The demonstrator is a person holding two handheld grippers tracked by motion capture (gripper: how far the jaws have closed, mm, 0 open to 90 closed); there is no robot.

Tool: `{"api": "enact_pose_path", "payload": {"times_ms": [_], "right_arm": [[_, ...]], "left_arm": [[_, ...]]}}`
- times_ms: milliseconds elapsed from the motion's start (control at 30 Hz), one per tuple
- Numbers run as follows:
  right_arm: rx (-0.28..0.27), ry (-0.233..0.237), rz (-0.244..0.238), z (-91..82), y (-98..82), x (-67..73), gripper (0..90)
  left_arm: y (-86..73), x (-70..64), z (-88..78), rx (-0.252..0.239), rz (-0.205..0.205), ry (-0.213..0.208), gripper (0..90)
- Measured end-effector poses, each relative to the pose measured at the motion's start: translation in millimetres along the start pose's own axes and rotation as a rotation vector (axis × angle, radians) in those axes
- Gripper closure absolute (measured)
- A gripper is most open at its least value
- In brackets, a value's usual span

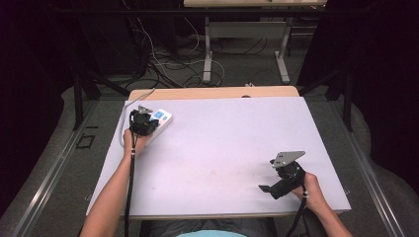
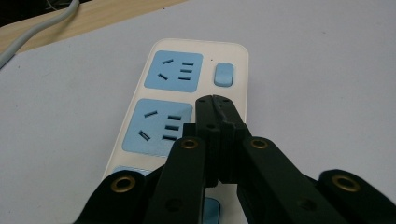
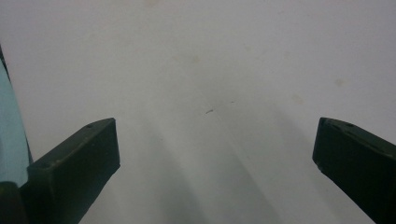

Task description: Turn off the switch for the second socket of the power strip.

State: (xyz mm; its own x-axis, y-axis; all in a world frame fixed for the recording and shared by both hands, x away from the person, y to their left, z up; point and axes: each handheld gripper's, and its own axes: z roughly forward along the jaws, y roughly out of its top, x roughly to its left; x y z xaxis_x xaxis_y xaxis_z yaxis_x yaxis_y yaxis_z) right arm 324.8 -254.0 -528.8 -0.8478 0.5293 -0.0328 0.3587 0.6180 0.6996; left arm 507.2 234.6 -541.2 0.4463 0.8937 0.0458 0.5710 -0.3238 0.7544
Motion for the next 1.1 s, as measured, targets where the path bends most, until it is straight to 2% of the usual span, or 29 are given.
{"api": "enact_pose_path", "payload": {"times_ms": [233, 300, 900, 1000, 1033, 1100], "right_arm": [[0.012, 0.003, 0.004, -0.4, 0.4, 0.4, 0.1], [0.012, 0.002, 0.003, -0.4, 0.3, 0.3, 0.1], [0.012, 0.000, -0.002, -0.3, 0.4, 0.3, 0.1], [0.012, 0.013, -0.001, -0.3, 0.4, 0.6, 0.1], [0.003, -0.005, 0.006, 0.5, 0.4, 1.1, 0.1], [0.006, 0.006, 0.001, 0.2, 0.3, 0.8, 0.1]], "left_arm": [[0.1, -0.5, 0.3, 0.005, -0.004, -0.004, 90.0], [0.8, -0.1, -0.5, 0.019, 0.009, -0.005, 90.0], [0.2, -0.9, 0.3, 0.016, 0.014, -0.003, 90.0], [0.3, -0.4, -0.2, 0.022, 0.018, -0.004, 90.0], [0.4, -0.4, -0.2, 0.022, 0.018, -0.003, 90.0], [0.2, -0.5, 0.0, 0.019, 0.017, -0.003, 90.0]]}}
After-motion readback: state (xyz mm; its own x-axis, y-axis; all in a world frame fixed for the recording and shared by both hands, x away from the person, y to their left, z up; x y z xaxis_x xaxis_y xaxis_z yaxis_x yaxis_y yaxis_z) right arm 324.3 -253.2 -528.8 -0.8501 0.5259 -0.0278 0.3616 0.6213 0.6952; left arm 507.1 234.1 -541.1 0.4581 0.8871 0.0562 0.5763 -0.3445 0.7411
